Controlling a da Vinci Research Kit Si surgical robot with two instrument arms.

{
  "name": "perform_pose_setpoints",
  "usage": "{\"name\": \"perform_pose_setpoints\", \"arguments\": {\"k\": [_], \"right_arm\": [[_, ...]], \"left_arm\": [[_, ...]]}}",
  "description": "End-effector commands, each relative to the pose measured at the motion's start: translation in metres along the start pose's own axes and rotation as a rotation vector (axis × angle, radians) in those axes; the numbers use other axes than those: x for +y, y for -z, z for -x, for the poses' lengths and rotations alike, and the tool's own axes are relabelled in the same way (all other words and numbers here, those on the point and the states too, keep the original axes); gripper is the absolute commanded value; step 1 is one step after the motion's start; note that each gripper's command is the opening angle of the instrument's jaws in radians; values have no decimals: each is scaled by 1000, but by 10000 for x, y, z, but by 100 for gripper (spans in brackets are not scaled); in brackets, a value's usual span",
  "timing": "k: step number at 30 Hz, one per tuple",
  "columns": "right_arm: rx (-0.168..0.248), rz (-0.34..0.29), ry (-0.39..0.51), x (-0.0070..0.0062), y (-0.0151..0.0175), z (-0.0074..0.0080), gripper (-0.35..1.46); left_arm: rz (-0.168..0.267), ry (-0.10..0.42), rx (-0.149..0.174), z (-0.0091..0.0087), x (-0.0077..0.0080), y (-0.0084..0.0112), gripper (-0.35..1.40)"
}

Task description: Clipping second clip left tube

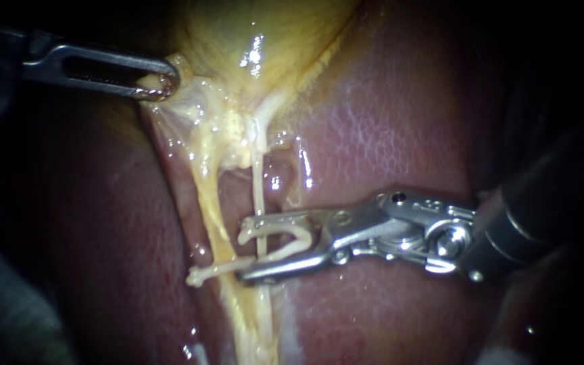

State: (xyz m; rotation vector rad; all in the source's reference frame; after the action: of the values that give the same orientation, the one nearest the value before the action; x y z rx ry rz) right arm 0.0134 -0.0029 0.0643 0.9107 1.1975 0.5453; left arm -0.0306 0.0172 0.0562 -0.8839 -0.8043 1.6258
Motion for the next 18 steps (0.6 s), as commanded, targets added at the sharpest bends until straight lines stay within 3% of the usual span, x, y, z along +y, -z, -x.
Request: {"name": "perform_pose_setpoints", "arguments": {"k": [1,9,18], "right_arm": [[-1,1,-5,4,1,3,49],[-3,7,-40,33,4,20,49],[-31,-41,-73,38,-5,16,50]], "left_arm": [[0,0,0,0,0,0,-35],[0,0,0,0,0,0,-35],[0,0,0,0,0,0,-35]]}}
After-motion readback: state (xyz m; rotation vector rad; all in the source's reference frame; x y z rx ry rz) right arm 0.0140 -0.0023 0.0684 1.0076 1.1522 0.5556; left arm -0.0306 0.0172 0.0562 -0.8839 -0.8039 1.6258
